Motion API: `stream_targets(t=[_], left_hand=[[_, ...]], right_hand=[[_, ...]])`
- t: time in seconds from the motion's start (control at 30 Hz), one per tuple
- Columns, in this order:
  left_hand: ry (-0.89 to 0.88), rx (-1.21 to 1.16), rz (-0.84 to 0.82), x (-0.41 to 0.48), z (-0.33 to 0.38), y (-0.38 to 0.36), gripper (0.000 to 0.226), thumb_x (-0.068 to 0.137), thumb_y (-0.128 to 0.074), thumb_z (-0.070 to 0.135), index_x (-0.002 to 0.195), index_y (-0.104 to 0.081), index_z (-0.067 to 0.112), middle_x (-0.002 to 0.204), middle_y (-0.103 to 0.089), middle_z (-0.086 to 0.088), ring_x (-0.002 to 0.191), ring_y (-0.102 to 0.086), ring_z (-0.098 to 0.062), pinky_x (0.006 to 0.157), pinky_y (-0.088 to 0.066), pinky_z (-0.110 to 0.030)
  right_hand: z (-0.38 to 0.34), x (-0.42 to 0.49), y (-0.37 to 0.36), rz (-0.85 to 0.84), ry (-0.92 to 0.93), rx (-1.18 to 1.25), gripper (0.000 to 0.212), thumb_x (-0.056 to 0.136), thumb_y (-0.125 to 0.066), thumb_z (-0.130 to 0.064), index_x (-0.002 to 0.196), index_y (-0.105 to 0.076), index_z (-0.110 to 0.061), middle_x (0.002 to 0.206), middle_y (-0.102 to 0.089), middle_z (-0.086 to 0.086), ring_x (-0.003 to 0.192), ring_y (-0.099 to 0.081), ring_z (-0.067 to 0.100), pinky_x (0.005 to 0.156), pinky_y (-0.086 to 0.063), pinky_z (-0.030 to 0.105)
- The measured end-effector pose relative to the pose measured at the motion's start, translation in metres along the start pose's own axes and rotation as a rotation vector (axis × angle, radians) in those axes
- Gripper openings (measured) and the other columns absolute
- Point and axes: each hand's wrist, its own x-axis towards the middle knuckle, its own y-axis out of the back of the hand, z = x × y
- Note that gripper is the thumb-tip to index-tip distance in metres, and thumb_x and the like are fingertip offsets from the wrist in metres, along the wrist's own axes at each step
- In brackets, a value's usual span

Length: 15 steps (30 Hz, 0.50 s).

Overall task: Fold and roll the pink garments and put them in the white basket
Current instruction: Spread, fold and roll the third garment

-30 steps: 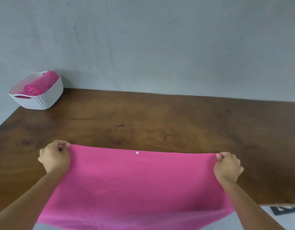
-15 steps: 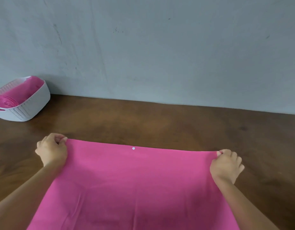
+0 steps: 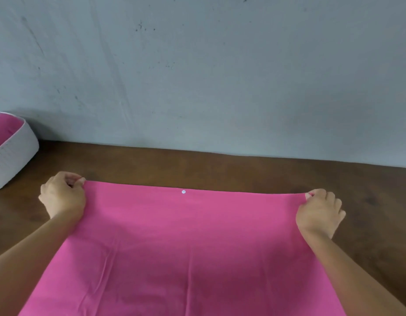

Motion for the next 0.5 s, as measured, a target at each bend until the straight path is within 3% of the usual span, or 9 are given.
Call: stream_targets(t=[0.2, 0.5], left_hand=[[0.024, -0.068, 0.002, 0.040, 0.023, -0.031, 0.013, 0.091, -0.071, 0.021, 0.094, -0.059, 0.023, 0.091, -0.064, 0.002, 0.108, -0.058, -0.034, 0.098, -0.046, -0.056], [0.006, -0.097, 0.026, 0.084, 0.044, -0.065, 0.016, 0.089, -0.073, 0.017, 0.091, -0.058, 0.013, 0.090, -0.063, -0.007, 0.100, -0.058, -0.038, 0.088, -0.048, -0.048]], right_hand=[[-0.026, 0.036, -0.022, -0.011, 0.000, -0.006, 0.015, 0.091, -0.057, -0.004, 0.105, -0.061, -0.004, 0.107, -0.059, 0.021, 0.104, -0.050, 0.040, 0.088, -0.037, 0.050], [-0.052, 0.078, -0.053, -0.003, 0.006, -0.006, 0.014, 0.095, -0.055, -0.009, 0.106, -0.061, -0.003, 0.112, -0.057, 0.025, 0.107, -0.048, 0.043, 0.091, -0.036, 0.053]])
